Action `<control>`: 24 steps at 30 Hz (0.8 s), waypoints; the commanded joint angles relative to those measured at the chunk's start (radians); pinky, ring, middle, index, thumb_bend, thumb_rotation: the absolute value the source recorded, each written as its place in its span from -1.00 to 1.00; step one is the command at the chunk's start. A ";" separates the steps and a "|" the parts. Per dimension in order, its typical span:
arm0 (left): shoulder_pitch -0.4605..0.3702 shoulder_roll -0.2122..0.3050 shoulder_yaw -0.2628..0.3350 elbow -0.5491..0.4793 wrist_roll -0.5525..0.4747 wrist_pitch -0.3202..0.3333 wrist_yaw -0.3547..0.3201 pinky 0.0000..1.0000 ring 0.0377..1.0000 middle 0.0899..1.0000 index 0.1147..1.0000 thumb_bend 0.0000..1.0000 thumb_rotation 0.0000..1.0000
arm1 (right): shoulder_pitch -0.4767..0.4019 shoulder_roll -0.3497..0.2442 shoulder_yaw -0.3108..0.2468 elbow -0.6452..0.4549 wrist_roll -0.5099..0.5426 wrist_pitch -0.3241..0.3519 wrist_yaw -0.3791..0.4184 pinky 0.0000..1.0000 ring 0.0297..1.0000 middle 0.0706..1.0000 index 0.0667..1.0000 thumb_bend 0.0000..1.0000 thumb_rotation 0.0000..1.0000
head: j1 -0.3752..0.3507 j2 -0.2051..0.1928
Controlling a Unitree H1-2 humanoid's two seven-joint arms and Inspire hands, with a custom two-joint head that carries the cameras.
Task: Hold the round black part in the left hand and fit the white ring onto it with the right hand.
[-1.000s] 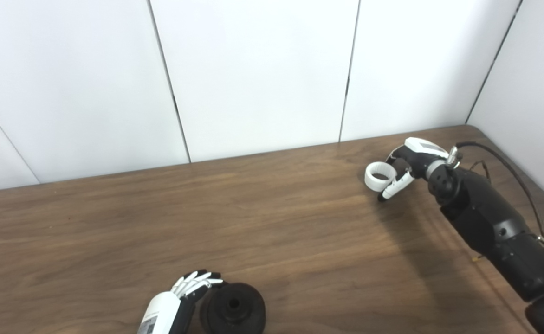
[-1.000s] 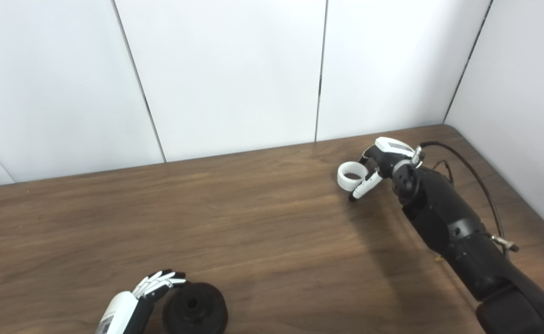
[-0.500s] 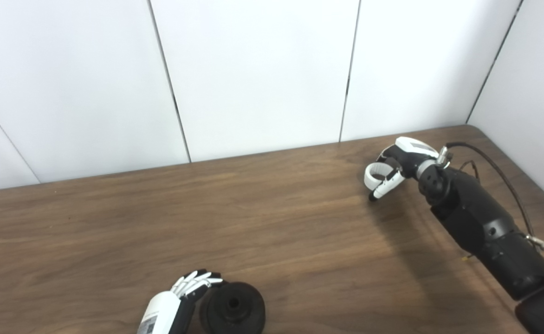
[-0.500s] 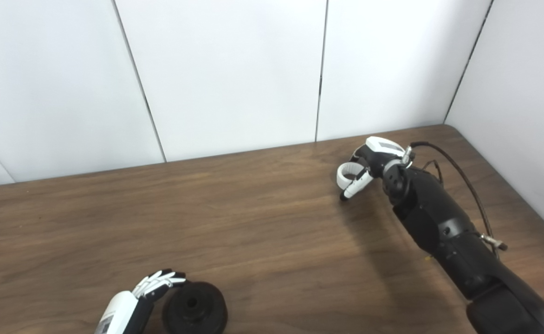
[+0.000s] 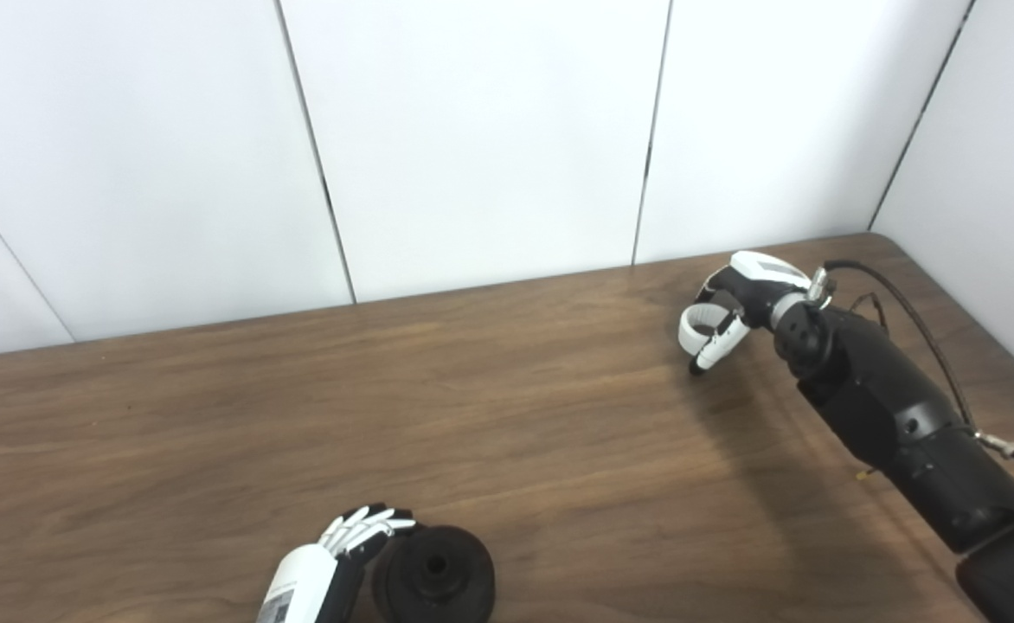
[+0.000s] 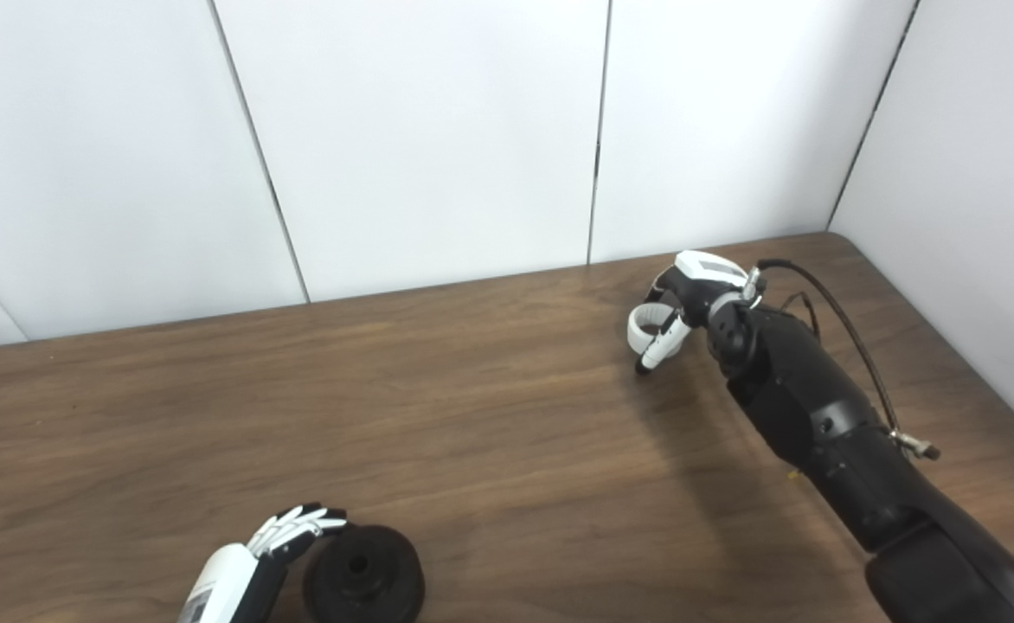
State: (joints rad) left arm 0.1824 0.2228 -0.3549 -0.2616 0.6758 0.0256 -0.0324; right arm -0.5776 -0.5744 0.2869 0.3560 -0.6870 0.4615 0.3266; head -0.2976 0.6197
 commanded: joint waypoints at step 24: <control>0.064 0.019 -0.019 0.040 -0.002 0.051 -0.076 0.84 0.84 0.64 -0.15 0.05 -0.85 | -0.039 -0.031 -0.045 -0.022 0.001 0.002 -0.011 0.81 0.94 0.82 0.23 0.73 -0.66 | -0.007 0.008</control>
State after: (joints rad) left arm 0.1837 0.2219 -0.3534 -0.2617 0.6741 0.0255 -0.0325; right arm -0.5738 -0.5754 0.2593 0.3558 -0.6826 0.4623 0.3297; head -0.3037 0.6274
